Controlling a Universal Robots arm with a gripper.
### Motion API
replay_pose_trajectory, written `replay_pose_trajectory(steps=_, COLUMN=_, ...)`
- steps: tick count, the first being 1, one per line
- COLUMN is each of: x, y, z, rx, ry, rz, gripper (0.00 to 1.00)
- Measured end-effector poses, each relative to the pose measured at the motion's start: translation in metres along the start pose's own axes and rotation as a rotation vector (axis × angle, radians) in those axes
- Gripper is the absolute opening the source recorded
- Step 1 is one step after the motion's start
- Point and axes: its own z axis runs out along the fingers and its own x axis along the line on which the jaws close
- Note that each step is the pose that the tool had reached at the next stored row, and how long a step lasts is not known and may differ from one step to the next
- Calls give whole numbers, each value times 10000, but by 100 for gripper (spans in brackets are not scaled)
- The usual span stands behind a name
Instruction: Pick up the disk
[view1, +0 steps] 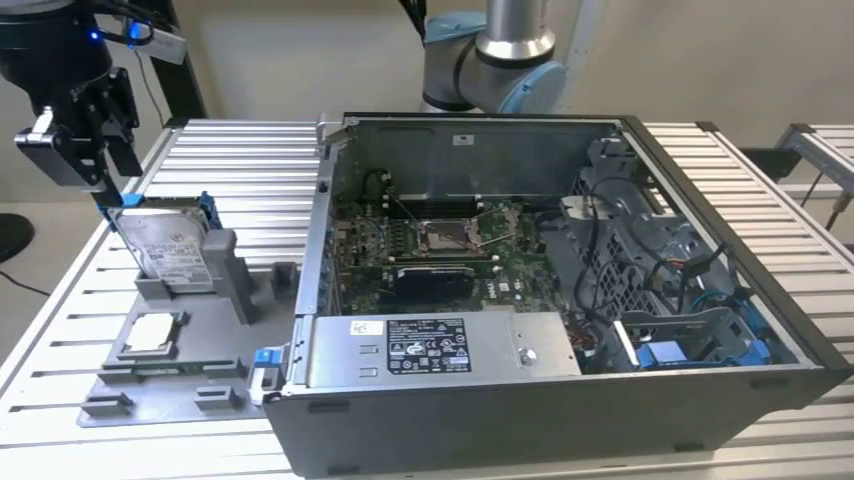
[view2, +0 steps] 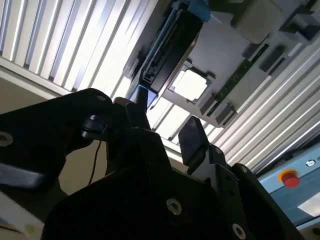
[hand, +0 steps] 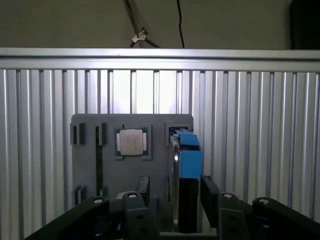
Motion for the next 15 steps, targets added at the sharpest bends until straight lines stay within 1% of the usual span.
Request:
replay_pose_trajectory(steps=1, x=0, y=1, z=4, rx=8, ry=-32, rz=-2, gripper=100)
replay_pose_trajectory(steps=2, x=0, y=8, z=11, rx=35, ry=-75, rz=-3, gripper=100)
replay_pose_trajectory(steps=3, x=0, y=20, z=17, rx=80, ry=-122, rz=-7, gripper=100)
replay_pose_trajectory(steps=5, x=1, y=52, z=32, rx=225, ry=-179, rz=-21, gripper=100)
replay_pose_trajectory(steps=6, x=1, y=62, z=41, rx=299, ry=-192, rz=-26, gripper=100)
replay_pose_trajectory(steps=8, x=1, y=66, z=67, rx=410, ry=-201, rz=-32, gripper=100)
replay_pose_trajectory(steps=9, x=2, y=65, z=84, rx=435, ry=-202, rz=-34, gripper=100)
replay_pose_trajectory(steps=10, x=2, y=65, z=101, rx=442, ry=-205, rz=-34, gripper=100)
replay_pose_trajectory(steps=15, x=1, y=63, z=191, rx=442, ry=-223, rz=-44, gripper=100)
